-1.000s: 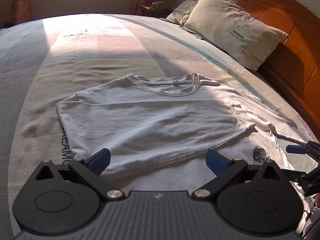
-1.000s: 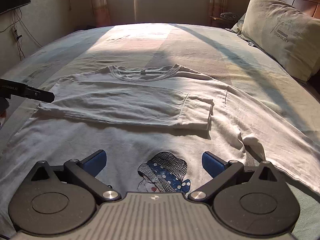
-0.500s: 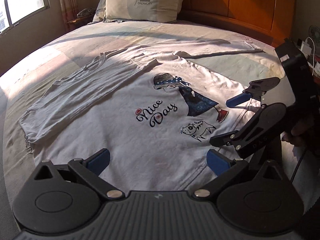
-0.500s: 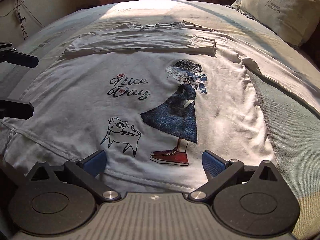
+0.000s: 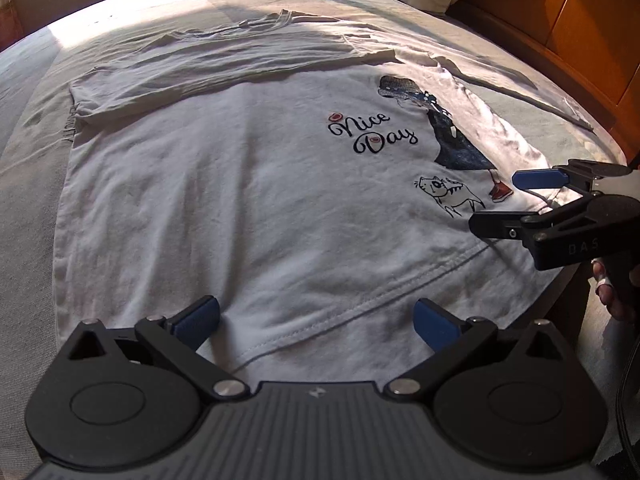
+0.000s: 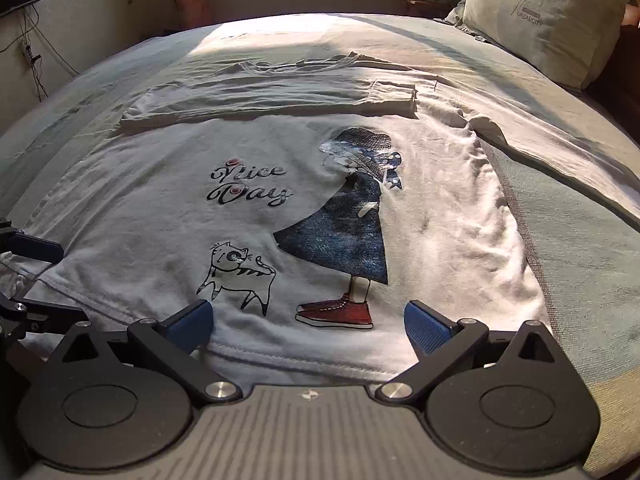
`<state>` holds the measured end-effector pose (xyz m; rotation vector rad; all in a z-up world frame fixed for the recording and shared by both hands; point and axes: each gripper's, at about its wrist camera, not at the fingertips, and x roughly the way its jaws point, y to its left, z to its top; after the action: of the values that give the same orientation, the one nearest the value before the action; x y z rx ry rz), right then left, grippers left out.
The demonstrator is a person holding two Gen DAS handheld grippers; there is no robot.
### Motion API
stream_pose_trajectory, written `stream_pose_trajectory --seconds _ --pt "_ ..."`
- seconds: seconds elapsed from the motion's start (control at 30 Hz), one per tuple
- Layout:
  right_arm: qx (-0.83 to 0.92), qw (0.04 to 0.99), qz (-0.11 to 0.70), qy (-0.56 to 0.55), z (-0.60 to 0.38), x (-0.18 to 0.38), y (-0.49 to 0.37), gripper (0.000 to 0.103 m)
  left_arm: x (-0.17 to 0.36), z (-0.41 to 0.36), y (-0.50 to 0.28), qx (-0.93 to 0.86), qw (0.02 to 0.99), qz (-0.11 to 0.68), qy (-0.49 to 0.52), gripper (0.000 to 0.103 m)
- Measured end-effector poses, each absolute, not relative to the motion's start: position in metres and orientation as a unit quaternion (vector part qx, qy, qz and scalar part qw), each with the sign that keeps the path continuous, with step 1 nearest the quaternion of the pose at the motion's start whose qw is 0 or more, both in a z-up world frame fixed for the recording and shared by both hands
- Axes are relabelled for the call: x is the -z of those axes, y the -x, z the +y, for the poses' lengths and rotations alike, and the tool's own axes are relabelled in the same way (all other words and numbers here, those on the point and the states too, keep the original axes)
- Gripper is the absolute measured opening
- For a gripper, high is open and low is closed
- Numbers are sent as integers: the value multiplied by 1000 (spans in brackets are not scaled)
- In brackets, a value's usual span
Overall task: Fold clothes
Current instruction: 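Reach the right gripper to the 'Nice Day' shirt sleeve cuff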
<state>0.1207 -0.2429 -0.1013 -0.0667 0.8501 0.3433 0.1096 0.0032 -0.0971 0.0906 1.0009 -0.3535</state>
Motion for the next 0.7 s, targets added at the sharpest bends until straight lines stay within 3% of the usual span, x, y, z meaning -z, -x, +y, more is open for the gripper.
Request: stream_pose_trajectory --seconds 0.3,0.47,0.57,0.7 --pt "-176 894 411 29 -252 98 -113 103 73 -15 -104 161 875 451 -73 102" --pt "-180 891 411 -75 -290 82 -111 103 61 -25 -109 168 878 441 -81 102" --pt "-178 892 396 -126 -310 76 -127 103 60 -28 -115 163 879 442 -72 102" --pt "-205 907 351 -112 -309 58 -177 103 60 -24 -117 147 880 446 -73 102"
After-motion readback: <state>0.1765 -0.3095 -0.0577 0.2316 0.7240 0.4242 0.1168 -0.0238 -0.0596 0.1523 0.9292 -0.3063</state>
